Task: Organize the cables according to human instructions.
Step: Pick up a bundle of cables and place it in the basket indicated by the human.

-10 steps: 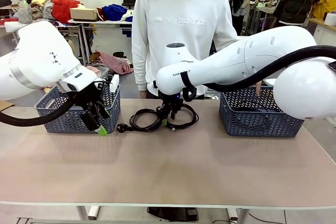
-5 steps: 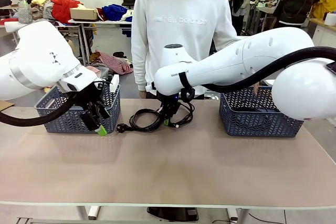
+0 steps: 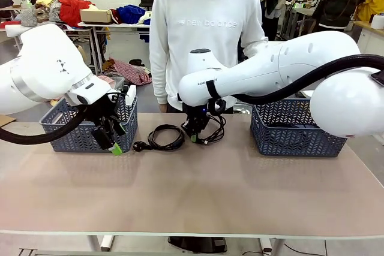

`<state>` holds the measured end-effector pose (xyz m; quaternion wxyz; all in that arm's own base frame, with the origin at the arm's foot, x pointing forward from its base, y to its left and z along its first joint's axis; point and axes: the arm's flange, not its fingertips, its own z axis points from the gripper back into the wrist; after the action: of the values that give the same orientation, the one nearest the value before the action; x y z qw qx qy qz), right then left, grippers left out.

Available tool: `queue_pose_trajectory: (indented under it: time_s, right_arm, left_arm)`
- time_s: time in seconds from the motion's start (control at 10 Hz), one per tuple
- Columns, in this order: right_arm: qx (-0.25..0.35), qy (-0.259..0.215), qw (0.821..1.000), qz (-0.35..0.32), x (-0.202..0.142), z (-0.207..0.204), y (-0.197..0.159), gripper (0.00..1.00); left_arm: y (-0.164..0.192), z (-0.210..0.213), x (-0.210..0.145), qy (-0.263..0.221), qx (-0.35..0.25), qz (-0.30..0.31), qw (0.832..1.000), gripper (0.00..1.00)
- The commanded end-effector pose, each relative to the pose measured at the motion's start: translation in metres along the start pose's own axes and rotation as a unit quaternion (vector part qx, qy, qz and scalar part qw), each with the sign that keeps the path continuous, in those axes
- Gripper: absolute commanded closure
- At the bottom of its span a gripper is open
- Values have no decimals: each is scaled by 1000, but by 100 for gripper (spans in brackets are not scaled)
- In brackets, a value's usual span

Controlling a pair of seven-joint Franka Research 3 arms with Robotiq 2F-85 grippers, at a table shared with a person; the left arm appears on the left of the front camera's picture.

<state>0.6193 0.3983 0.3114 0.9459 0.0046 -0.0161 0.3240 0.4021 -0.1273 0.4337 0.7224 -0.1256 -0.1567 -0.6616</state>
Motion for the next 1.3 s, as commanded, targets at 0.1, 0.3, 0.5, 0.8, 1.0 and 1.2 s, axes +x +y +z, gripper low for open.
queue_pose_trajectory:
  time_s: [0.1, 0.3, 0.5, 0.8, 1.0, 1.2]
  right_arm:
    - [-49, -33, 998, -34, -7, 33, -20, 100]
    - [-44, -39, 998, 25, -12, 68, -31, 100]
    - [-25, -35, 993, 108, -23, 104, -40, 100]
    - [18, -16, 972, 236, -56, 149, -51, 100]
    - [23, -14, 955, 297, -82, 169, -64, 100]
    - [24, -15, 941, 337, -113, 187, -79, 100]
  left_arm:
    - [-1, 0, 0, 0, 3, 1, 1000, 0]
    - [-1, 0, 0, 0, 3, 1, 1000, 0]
    - [-1, 0, 0, 0, 3, 1, 1000, 0]
    - [-1, 0, 0, 0, 3, 1, 1000, 0]
    - [-1, 0, 0, 0, 3, 1, 1000, 0]
    - [-1, 0, 0, 0, 3, 1, 1000, 0]
